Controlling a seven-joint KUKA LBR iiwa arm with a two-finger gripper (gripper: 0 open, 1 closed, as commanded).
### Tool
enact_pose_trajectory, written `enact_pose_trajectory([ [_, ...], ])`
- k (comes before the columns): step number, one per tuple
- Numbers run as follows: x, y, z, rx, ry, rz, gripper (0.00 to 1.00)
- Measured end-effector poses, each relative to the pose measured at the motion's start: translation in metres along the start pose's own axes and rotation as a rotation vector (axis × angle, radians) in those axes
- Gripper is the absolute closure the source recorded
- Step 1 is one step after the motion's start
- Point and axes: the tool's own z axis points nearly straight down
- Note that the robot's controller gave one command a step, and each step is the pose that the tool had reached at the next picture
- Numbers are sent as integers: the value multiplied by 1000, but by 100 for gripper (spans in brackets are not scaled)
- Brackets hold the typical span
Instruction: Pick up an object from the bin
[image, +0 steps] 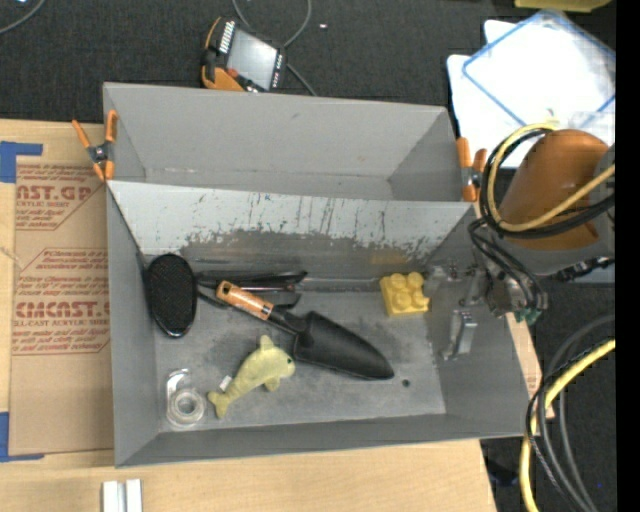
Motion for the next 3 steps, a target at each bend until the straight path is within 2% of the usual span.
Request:
enact_pose_trajectory([
  [1, -2, 1, -4, 1, -7, -2, 0],
  [2, 22, 83, 91, -2, -3, -50, 0],
  [3, 5, 107, 39, 5, -26, 46, 0],
])
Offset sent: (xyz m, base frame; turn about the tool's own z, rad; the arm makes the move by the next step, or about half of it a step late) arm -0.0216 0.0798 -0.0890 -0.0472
